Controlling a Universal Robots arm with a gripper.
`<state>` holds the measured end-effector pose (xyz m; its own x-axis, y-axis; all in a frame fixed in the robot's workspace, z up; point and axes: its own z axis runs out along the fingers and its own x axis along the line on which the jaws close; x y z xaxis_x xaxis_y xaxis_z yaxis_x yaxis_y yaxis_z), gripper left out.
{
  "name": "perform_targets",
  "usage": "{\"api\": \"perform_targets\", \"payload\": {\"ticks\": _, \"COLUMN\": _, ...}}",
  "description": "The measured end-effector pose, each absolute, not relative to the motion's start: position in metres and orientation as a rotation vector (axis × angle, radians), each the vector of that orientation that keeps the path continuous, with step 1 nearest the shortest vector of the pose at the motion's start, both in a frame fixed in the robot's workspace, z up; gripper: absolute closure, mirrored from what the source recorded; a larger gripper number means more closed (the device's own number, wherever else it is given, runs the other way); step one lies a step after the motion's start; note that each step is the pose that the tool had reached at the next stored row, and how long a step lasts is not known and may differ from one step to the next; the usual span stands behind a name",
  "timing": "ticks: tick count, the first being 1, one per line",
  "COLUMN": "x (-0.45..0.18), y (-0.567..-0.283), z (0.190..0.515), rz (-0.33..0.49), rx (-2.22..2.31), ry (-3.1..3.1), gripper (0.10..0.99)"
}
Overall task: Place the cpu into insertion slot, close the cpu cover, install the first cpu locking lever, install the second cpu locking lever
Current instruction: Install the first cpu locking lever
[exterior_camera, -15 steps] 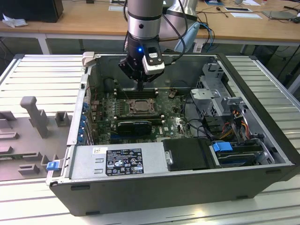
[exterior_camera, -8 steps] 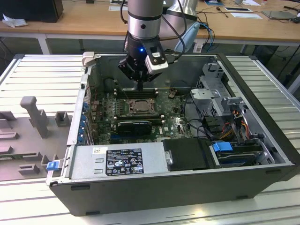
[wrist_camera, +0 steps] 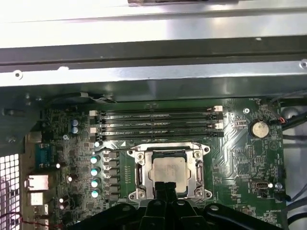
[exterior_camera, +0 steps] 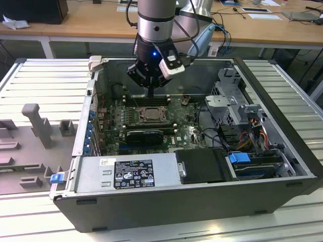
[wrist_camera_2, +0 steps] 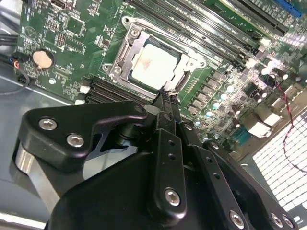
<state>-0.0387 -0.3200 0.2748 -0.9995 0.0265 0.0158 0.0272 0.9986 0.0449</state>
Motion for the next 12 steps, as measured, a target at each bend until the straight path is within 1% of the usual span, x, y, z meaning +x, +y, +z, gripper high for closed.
{"api": "perform_targets", "payload": {"ticks": 12, "x": -0.0387, "y": -0.3200, "z": 0.2748, "rz": -0.069, "rx": 0.139, "ry": -3.120, "gripper": 0.980}}
